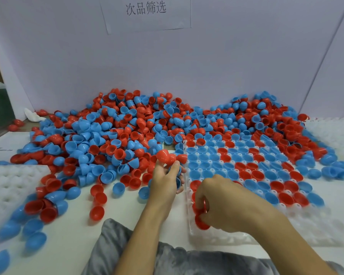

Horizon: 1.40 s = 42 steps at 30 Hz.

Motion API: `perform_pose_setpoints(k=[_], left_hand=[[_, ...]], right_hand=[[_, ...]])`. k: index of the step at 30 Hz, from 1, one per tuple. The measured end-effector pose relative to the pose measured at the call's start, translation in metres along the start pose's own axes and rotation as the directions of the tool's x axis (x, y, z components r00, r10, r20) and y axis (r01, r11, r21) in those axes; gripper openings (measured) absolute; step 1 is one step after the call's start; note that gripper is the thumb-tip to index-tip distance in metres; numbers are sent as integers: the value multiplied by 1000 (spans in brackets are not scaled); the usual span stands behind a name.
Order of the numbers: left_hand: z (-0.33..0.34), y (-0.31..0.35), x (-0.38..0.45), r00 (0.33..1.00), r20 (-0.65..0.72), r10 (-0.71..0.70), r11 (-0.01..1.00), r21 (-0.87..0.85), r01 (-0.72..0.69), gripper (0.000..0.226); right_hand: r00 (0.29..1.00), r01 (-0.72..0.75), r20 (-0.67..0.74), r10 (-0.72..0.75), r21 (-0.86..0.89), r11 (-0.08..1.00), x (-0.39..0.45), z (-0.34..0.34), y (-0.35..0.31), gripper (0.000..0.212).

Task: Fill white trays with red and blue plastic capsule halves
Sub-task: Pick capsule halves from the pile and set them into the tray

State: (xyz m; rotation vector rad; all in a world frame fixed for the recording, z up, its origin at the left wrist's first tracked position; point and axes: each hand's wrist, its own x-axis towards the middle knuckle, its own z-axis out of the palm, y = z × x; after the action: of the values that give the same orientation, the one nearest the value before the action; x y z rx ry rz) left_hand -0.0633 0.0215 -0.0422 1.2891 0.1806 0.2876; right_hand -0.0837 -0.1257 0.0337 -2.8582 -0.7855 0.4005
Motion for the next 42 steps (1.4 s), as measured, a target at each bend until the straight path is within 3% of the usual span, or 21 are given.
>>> perform_pose_setpoints(k=[10,16,18,22,26,30,32,34,37,40,42], left_hand=[[0,1,0,1000,2,-28,1000,-13,28,10],[1,3,-1,998,22,-66,996,-64,68,16],[2,4,-2,998,27,-64,997,-30,65,16],[2,6,-4,998,45,-54,999,4,54,15],[0,4,-4,993,77,92,975,197,-106,13],[-1,1,-3,971,119,207,908,346,-237,16],[-2,1,-1,980,93,178,942,272,-197,17],[-1,2,0,995,58,77,992,96,-83,15],[0,5,2,997,62,-35,987,-157,45,13],[1,7,1,995,81,-61,974,-214,77,16],[1,7,0,995,86,-53,977,-203,69,18]], right_hand=[[998,1,58,1,-41,999,-1,3,-6,24],[997,12,80,-16,46,999,-5,-5,7,28],[999,50,9,-51,88,995,-1,-11,10,19],[948,125,-318,-27,291,948,23,-19,10,19],[882,201,-462,91,545,814,48,-16,8,50],[830,279,-549,102,566,776,65,-10,5,12],[822,291,-554,130,604,742,69,-9,8,10],[835,302,-533,138,653,695,70,-9,14,14],[854,343,-505,124,725,597,66,-8,20,18],[879,344,-468,92,755,558,64,-4,22,20],[902,321,-428,48,742,588,62,-2,21,22]])
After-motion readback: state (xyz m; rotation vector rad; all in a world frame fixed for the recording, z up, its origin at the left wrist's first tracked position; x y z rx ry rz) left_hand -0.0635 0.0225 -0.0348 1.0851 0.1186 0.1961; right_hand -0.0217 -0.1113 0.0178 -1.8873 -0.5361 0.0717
